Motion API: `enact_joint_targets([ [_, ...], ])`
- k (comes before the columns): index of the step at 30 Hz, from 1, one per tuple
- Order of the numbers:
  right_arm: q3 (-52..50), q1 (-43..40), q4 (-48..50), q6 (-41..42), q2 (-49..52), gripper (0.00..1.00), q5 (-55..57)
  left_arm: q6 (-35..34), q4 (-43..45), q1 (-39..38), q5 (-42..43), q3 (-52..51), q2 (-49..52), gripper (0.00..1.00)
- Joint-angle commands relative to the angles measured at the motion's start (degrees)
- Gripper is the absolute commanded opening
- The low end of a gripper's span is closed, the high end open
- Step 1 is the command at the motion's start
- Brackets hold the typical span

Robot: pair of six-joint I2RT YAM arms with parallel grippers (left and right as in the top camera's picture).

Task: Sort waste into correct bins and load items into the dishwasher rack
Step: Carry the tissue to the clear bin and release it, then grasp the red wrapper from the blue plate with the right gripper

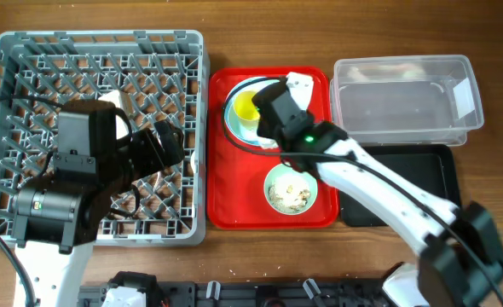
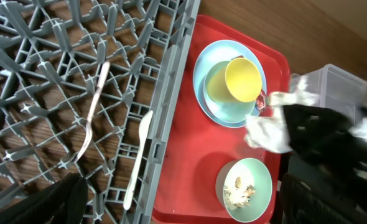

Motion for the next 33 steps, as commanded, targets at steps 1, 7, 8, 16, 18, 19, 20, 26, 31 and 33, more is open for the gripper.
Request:
enact_joint_targets([
  [1, -0.2, 0.1, -1.0, -3.2, -2.8, 0.04, 2.1, -0.5, 0.2, 0.3, -0.2, 0.3, -0.1, 1.0],
  [7, -0.2, -14.9, -3.0, -12.1, -10.9, 0.04, 6.9, -0.5, 0.2, 0.3, -0.2, 0.3, -0.1, 1.0],
  [8, -0.2, -19.9, -3.8, -12.7, -11.2, 0.04, 6.9, -0.5, 0.2, 0.3, -0.2, 0.3, -0.1, 1.0],
  [16, -0.1, -40.2, -6.4, -29.4, -0.5, 1.0, -7.4, -0.5, 0.2, 0.3, -0.2, 0.3, -0.1, 1.0],
  [18, 1.3, -40.2, -7.8, -31.7, -2.9, 1.0, -6.5, -0.5, 0.2, 0.3, -0.2, 0.3, -0.1, 1.0],
  [19, 2.4, -40.2, -8.4, -31.6, -5.7, 1.0, -9.6, -0.5, 0.2, 0.3, -0.2, 0.3, -0.1, 1.0],
  [20, 2.6, -40.2, -8.4, -32.4, -8.0, 1.0, -12.7, -0.5, 0.2, 0.3, -0.2, 0.3, -0.1, 1.0],
  [26, 2.4, -40.0, -10.9, -32.9, -14.0, 0.9, -46.6, -0.5, 0.2, 0.3, -0.2, 0.3, -0.1, 1.0],
  [31, 2.4, -27.6, -10.3, -37.7, -10.3, 0.35, -38.7, -0.5, 0.2, 0.3, -0.2, 0.3, -0.1, 1.0],
  [33, 2.4, -22.1, -9.1, -37.5, -7.3, 0.31, -28.7, -0.5, 0.2, 0.3, -0.2, 0.3, 0.0, 1.0],
])
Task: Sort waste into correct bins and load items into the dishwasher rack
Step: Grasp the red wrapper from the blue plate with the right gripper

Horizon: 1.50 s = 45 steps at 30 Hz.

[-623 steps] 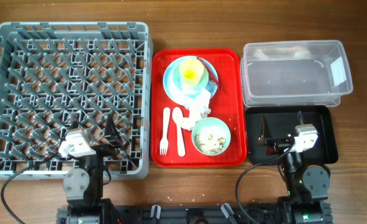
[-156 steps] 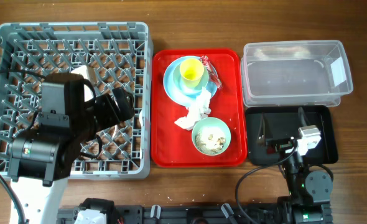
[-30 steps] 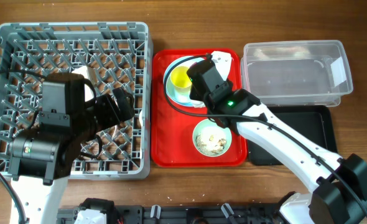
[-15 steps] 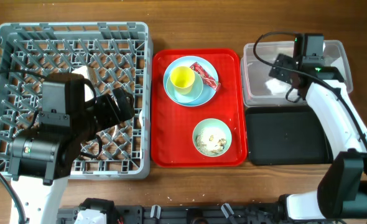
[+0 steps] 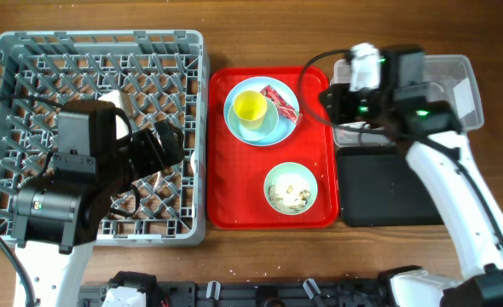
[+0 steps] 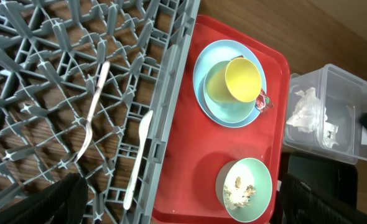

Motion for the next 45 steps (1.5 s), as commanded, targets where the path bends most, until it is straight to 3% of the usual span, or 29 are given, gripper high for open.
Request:
enact_joint_targets([
  [1, 0.7, 6.4, 1.8, -1.8, 5.2, 0.3, 12.2, -0.5, 0.1, 0.3, -0.2, 0.3, -0.1, 1.0],
  [5, 0.7, 8.3, 6.1, -1.9, 15.6, 0.35, 12.3, -0.5, 0.1, 0.3, -0.2, 0.3, 0.2, 1.0],
  [12, 0.7, 8.3, 9.3, -1.8, 27.4, 0.34, 12.3, -0.5, 0.1, 0.3, -0.2, 0.3, 0.4, 1.0],
  [13, 0.7, 8.3, 9.3, -1.8, 27.7, 0.28, 12.3, -0.5, 0.1, 0.3, -0.2, 0.3, 0.4, 1.0],
  [14, 0.8, 8.3, 9.6, -1.8, 27.7, 0.08, 12.3, -0.5, 0.1, 0.3, -0.2, 0.3, 0.4, 1.0],
  [15, 0.9, 8.3, 9.7, -1.8, 27.6, 0.04, 12.3, -0.5, 0.1, 0.3, -0.2, 0.3, 0.4, 1.0],
  [25, 2.0, 8.2, 6.1, -1.7, 17.5, 0.09, 13.0, -0.5, 0.1, 0.3, -0.2, 0.3, 0.4, 1.0],
  [28, 1.9, 8.2, 7.2, -1.7, 17.8, 0.37, 12.9, -0.5, 0.1, 0.3, -0.2, 0.3, 0.4, 1.0],
  [29, 1.7, 8.2, 7.4, -1.7, 18.0, 0.37, 12.9, -0.5, 0.1, 0.3, -0.2, 0.3, 0.4, 1.0],
  [31, -0.5, 8.3, 8.7, -1.9, 19.5, 0.2, 12.5, -0.5, 0.1, 0.3, -0.2, 0.3, 0.5, 1.0],
  [32, -1.0, 8.3, 9.1, -1.9, 19.9, 0.18, 12.5, -0.5, 0.2, 0.3, -0.2, 0.3, 0.6, 1.0],
  [36, -1.5, 8.3, 11.0, -7.1, 24.0, 0.25, 8.3, -0.5, 0.1, 0.3, -0.2, 0.3, 0.7, 1.0],
  [45, -1.5, 8.3, 11.5, -7.8, 25.4, 0.25, 7.2, -0.5, 0.1, 0.3, -0.2, 0.3, 0.7, 1.0],
])
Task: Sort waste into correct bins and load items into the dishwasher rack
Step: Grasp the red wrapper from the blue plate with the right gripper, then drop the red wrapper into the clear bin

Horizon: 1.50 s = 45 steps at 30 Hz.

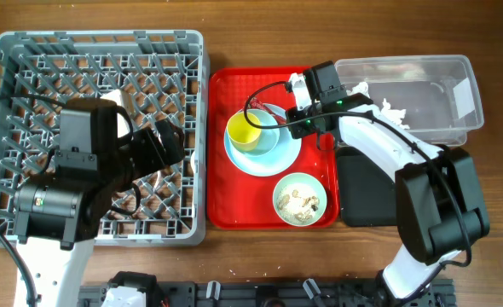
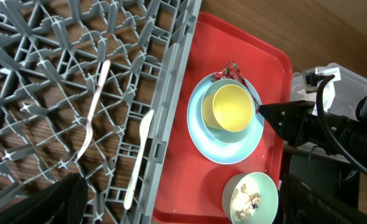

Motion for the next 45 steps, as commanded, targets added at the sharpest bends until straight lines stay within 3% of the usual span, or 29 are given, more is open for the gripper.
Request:
enact_joint_targets([
  [1, -0.5, 0.1, 0.7, -1.0, 1.4, 0.25, -1.0, -0.5, 0.1, 0.3, -0.2, 0.3, 0.1, 1.0],
  [14, -2.9, 0.1, 3.6, -1.0, 1.5, 0.17, -3.4, -0.5, 0.1, 0.3, -0.2, 0.3, 0.1, 1.0],
  [19, -3.0, 0.1, 3.7, -0.4, 1.5, 0.08, -3.4, -0.5, 0.1, 0.3, -0.2, 0.3, 0.1, 1.0],
  [26, -4.1, 0.1, 4.0, 0.5, 1.5, 0.09, -3.3, -0.5, 0.1, 0.3, -0.2, 0.3, 0.1, 1.0],
  [30, -4.6, 0.1, 4.1, 0.6, 1.5, 0.15, -3.4, -0.5, 0.1, 0.3, -0.2, 0.3, 0.1, 1.0],
  [31, -4.6, 0.1, 4.0, 0.6, 1.5, 0.14, -3.4, -0.5, 0.1, 0.3, -0.2, 0.3, 0.1, 1.0],
  [32, -4.6, 0.1, 4.0, 2.1, 1.5, 0.04, -3.4, -0.5, 0.1, 0.3, -0.2, 0.3, 0.1, 1.0],
  [34, -4.3, 0.0, 4.7, 7.0, 1.2, 0.04, -3.3, -0.5, 0.1, 0.3, -0.2, 0.3, 0.1, 1.0],
  [38, -2.0, -2.7, 3.8, 9.6, -5.5, 0.04, -3.4, -0.5, 0.1, 0.3, -0.2, 0.3, 0.1, 1.0],
  [45, -2.0, -17.0, -1.1, 20.4, -20.7, 0.04, -3.3, -0.5, 0.1, 0.3, -0.2, 0.3, 0.1, 1.0],
])
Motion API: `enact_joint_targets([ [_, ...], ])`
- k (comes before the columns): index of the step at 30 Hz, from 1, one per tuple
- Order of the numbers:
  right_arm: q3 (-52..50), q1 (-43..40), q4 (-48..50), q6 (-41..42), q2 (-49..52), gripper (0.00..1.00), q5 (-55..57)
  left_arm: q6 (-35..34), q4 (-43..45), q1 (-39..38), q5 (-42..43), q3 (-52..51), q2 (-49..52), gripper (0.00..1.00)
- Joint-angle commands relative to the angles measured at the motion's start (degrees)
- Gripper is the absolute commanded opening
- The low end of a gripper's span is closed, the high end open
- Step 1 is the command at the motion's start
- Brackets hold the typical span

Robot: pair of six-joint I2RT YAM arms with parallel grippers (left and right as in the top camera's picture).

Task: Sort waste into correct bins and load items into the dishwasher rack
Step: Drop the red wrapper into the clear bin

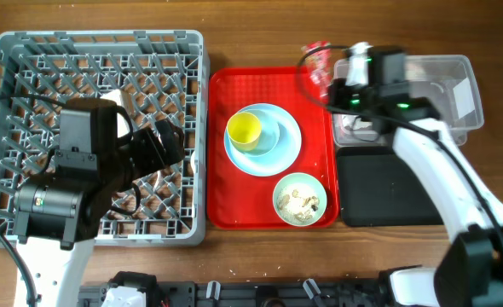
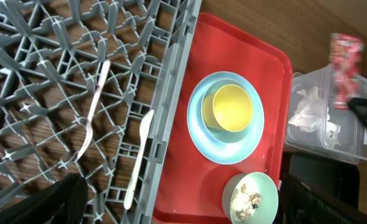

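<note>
My right gripper (image 1: 326, 78) is shut on a red wrapper (image 1: 316, 60), held above the tray's far right corner beside the clear bin (image 1: 439, 115); the wrapper (image 2: 344, 53) shows blurred in the left wrist view. White tissue (image 2: 306, 112) lies in that bin. A yellow cup (image 1: 245, 130) stands on a blue plate (image 1: 277, 149) on the red tray (image 1: 226, 200), with a green bowl (image 1: 301, 199) of food scraps in front. A fork (image 2: 94, 111) and a knife (image 2: 137, 158) lie in the grey dishwasher rack (image 1: 30, 51). My left gripper (image 2: 183, 211) hangs open above the rack.
A black bin (image 1: 392, 188) sits right of the tray, in front of the clear bin. The rack fills the table's left half, and my left arm (image 1: 72, 179) covers its near part. Bare wood shows behind the tray.
My right gripper was at the plate's far right edge by the red wrapper. Now it holds the wrapper up at the clear bin's left end. The left arm has not moved.
First my right gripper held white tissue over the plate. Then it was at the clear bin and the tissue lay inside. Later it was back at the plate by the wrapper, plate and bowl shifted nearer. Now the wrapper is off the plate.
</note>
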Motion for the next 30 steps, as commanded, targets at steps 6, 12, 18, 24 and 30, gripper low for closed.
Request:
enact_joint_targets([
  [6, -2.1, -13.0, -8.0, 11.3, -1.5, 0.04, 9.2, -0.5, 0.1, 0.3, -0.2, 0.3, 0.1, 1.0],
  [12, -3.0, -13.5, -9.1, 11.4, -1.3, 1.0, 12.0, -0.5, 0.1, 0.3, -0.2, 0.3, 0.1, 1.0],
  [18, -3.0, -13.5, -10.5, 11.4, -6.5, 1.0, 6.5, -0.5, 0.1, 0.3, -0.2, 0.3, 0.1, 1.0],
  [24, -3.0, -10.1, -19.0, 8.1, -16.7, 0.88, -19.5, -0.5, 0.1, 0.3, -0.2, 0.3, 0.1, 1.0],
  [30, -5.4, 11.8, -24.0, 17.3, -16.8, 0.51, -18.8, -0.5, 0.1, 0.3, -0.2, 0.3, 0.1, 1.0],
])
